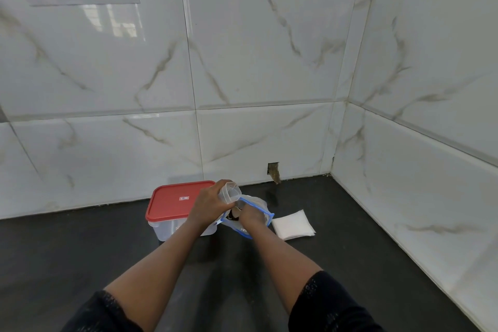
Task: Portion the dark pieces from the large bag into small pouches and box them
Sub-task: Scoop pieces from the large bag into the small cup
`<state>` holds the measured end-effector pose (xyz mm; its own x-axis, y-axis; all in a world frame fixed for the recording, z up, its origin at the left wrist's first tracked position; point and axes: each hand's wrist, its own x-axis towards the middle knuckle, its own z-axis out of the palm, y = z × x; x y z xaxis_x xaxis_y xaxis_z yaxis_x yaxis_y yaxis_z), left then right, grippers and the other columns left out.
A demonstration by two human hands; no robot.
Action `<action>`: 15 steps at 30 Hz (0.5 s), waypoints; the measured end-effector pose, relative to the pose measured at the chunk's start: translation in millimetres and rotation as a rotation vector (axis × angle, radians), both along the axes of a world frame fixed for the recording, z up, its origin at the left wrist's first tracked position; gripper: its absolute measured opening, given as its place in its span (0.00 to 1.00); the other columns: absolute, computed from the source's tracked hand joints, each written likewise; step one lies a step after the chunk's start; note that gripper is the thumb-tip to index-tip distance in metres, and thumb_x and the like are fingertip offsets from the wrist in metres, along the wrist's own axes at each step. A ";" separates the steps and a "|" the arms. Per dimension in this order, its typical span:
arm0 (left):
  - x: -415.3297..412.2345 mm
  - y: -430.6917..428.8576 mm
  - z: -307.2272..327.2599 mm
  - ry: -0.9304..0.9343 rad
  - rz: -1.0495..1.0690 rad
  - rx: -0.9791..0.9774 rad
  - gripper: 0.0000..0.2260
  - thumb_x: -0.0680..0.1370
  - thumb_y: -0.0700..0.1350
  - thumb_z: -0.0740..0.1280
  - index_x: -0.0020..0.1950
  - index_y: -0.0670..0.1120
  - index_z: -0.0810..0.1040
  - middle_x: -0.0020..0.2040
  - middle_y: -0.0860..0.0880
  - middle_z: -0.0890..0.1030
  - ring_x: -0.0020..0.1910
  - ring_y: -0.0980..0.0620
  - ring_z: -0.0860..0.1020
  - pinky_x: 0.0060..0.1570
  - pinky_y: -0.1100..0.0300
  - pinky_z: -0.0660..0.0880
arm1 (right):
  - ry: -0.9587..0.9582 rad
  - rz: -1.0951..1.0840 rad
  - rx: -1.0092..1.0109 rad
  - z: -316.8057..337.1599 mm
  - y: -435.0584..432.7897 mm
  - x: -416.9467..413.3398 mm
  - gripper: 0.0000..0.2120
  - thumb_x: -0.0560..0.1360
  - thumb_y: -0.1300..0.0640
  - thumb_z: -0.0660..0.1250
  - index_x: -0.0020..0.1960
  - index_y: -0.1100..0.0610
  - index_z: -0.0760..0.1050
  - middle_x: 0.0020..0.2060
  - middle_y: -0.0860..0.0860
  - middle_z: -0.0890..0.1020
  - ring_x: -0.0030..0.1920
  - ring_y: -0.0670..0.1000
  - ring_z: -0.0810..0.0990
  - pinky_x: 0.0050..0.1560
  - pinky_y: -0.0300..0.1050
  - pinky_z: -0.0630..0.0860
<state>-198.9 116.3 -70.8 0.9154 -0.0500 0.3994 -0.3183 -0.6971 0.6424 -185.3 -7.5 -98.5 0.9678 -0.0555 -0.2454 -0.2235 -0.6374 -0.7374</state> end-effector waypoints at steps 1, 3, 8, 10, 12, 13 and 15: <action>-0.4 1.2 0.3 0.004 -0.005 -0.003 0.21 0.67 0.50 0.75 0.57 0.47 0.77 0.50 0.50 0.82 0.46 0.50 0.79 0.47 0.62 0.72 | 0.045 -0.043 0.053 -0.5 1.6 1.1 0.18 0.81 0.53 0.55 0.69 0.56 0.67 0.65 0.54 0.73 0.64 0.52 0.72 0.63 0.40 0.69; -2.1 2.4 1.7 0.011 -0.019 -0.011 0.25 0.64 0.56 0.72 0.57 0.47 0.77 0.50 0.50 0.82 0.46 0.50 0.79 0.47 0.61 0.73 | 0.100 -0.093 0.147 1.0 5.0 3.5 0.19 0.80 0.49 0.58 0.69 0.54 0.67 0.64 0.53 0.73 0.64 0.51 0.72 0.64 0.41 0.69; -5.0 2.2 3.5 0.007 -0.034 -0.024 0.32 0.60 0.65 0.65 0.57 0.47 0.78 0.49 0.51 0.82 0.45 0.52 0.79 0.47 0.60 0.74 | 0.271 -0.174 0.279 2.8 11.2 8.0 0.16 0.78 0.50 0.62 0.62 0.57 0.70 0.57 0.54 0.76 0.58 0.50 0.76 0.58 0.40 0.72; -5.8 2.5 4.5 -0.003 -0.038 -0.030 0.32 0.60 0.66 0.65 0.57 0.46 0.78 0.49 0.51 0.82 0.44 0.52 0.79 0.46 0.61 0.74 | 0.293 -0.199 0.356 2.4 14.5 6.6 0.16 0.77 0.51 0.64 0.60 0.59 0.71 0.54 0.53 0.77 0.53 0.49 0.77 0.56 0.36 0.73; -6.4 3.6 5.1 -0.011 -0.041 -0.032 0.33 0.60 0.66 0.65 0.57 0.46 0.78 0.48 0.51 0.82 0.43 0.53 0.78 0.46 0.62 0.73 | 0.293 -0.187 0.384 3.0 19.0 5.9 0.19 0.77 0.51 0.63 0.64 0.60 0.71 0.58 0.54 0.78 0.58 0.51 0.78 0.61 0.39 0.74; -6.5 4.4 5.1 -0.016 -0.042 -0.029 0.33 0.60 0.66 0.65 0.57 0.46 0.78 0.49 0.51 0.82 0.44 0.52 0.79 0.46 0.62 0.73 | 0.307 -0.192 0.387 3.5 19.1 5.5 0.19 0.78 0.51 0.62 0.65 0.60 0.71 0.60 0.55 0.77 0.60 0.51 0.77 0.62 0.40 0.74; -6.5 6.4 5.0 -0.024 -0.040 -0.019 0.33 0.60 0.66 0.65 0.57 0.45 0.78 0.49 0.50 0.82 0.44 0.51 0.79 0.47 0.61 0.74 | 0.344 -0.235 0.481 5.6 19.7 5.9 0.19 0.80 0.53 0.59 0.67 0.61 0.69 0.63 0.56 0.76 0.59 0.50 0.78 0.60 0.39 0.75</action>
<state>-205.4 122.6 -65.8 0.9029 -0.0787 0.4226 -0.3615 -0.6712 0.6472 -179.4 12.2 -92.9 0.8045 -0.0634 -0.5905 -0.5923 -0.1580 -0.7900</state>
